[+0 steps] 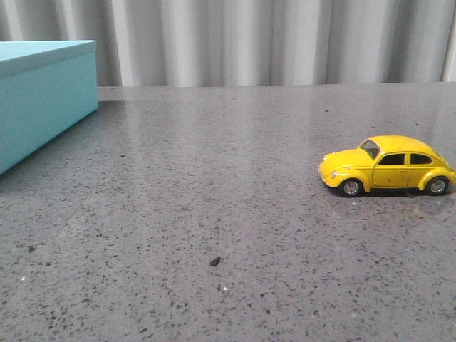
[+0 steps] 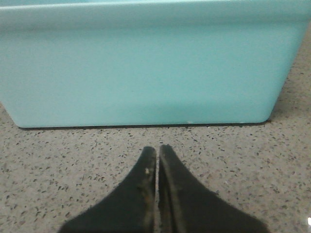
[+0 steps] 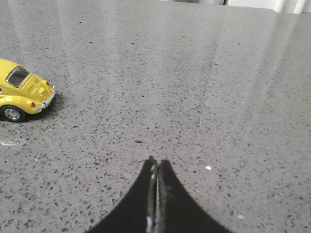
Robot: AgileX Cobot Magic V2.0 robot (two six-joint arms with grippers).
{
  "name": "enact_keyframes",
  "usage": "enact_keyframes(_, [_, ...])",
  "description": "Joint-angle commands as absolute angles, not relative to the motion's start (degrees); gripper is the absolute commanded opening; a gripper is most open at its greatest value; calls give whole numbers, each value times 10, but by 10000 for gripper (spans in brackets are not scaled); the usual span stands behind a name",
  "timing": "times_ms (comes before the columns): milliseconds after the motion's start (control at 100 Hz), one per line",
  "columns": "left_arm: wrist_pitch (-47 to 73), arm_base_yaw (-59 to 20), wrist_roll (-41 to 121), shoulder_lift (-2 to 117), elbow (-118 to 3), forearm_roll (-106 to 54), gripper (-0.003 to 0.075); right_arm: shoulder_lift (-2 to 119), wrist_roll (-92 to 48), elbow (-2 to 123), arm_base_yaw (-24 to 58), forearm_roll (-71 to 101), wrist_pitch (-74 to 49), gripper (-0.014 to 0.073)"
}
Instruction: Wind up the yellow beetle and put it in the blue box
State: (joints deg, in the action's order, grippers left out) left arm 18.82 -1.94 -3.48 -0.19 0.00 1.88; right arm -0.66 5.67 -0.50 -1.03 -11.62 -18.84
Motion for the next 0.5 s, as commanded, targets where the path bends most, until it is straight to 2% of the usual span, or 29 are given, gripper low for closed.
enact_keyframes(0, [158,-20,-39,-21,14,17,-21,-17,55,-17,-14,-118,-182,-61])
enact_keyframes(490, [137,-20,-39,-21,14,17,-21,-17,55,-17,-14,-118,-182,-61])
